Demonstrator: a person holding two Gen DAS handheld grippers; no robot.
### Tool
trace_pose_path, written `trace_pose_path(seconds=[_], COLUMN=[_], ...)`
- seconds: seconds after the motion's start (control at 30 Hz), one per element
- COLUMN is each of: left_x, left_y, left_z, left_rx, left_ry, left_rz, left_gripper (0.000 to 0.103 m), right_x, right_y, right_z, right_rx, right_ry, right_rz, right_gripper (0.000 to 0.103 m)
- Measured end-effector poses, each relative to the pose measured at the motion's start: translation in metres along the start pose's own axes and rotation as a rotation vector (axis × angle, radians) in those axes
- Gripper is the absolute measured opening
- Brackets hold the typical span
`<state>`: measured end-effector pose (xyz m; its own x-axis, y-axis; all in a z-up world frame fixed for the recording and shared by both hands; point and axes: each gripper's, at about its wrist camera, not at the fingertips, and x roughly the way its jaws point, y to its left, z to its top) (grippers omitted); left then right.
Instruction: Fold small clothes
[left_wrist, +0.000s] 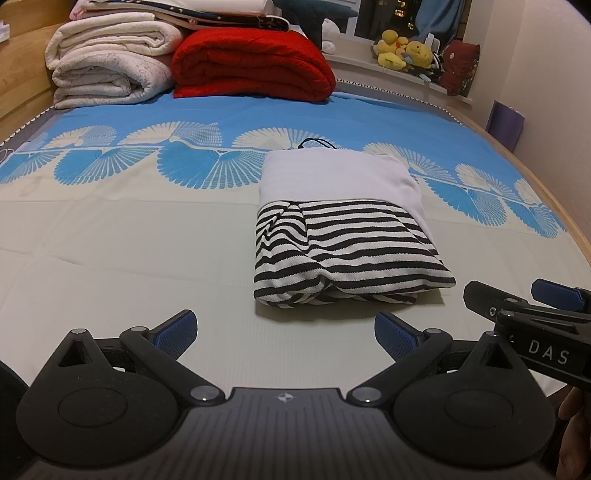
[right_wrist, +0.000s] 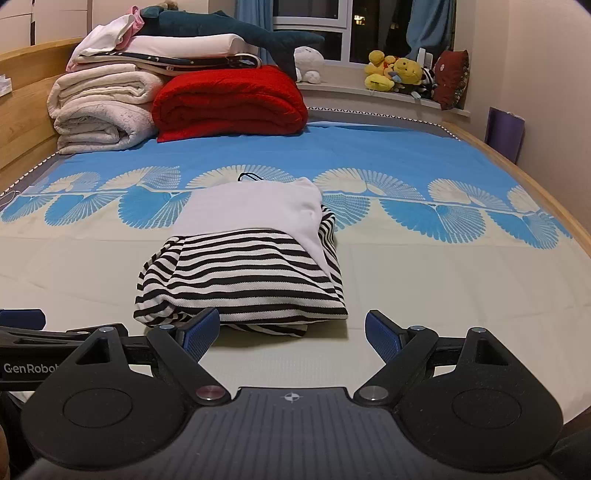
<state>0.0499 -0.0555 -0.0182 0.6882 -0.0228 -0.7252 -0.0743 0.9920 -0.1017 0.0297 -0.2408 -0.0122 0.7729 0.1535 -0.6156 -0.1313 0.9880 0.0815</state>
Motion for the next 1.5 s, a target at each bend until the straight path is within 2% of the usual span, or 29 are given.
trace_pose_path(seconds=[1.5], left_x=[0.0062], left_y=[0.0024], left_z=[-0.0042], left_rx=[0.005], left_ry=[0.017], left_rz=[-0.007], left_gripper=[0.102], right_x=[0.0034], right_y=[-0.0027], right_z=[-0.0045], right_rx=[-0.011], right_ry=[0.010], right_rz=[-0.005], right_gripper=[0.087])
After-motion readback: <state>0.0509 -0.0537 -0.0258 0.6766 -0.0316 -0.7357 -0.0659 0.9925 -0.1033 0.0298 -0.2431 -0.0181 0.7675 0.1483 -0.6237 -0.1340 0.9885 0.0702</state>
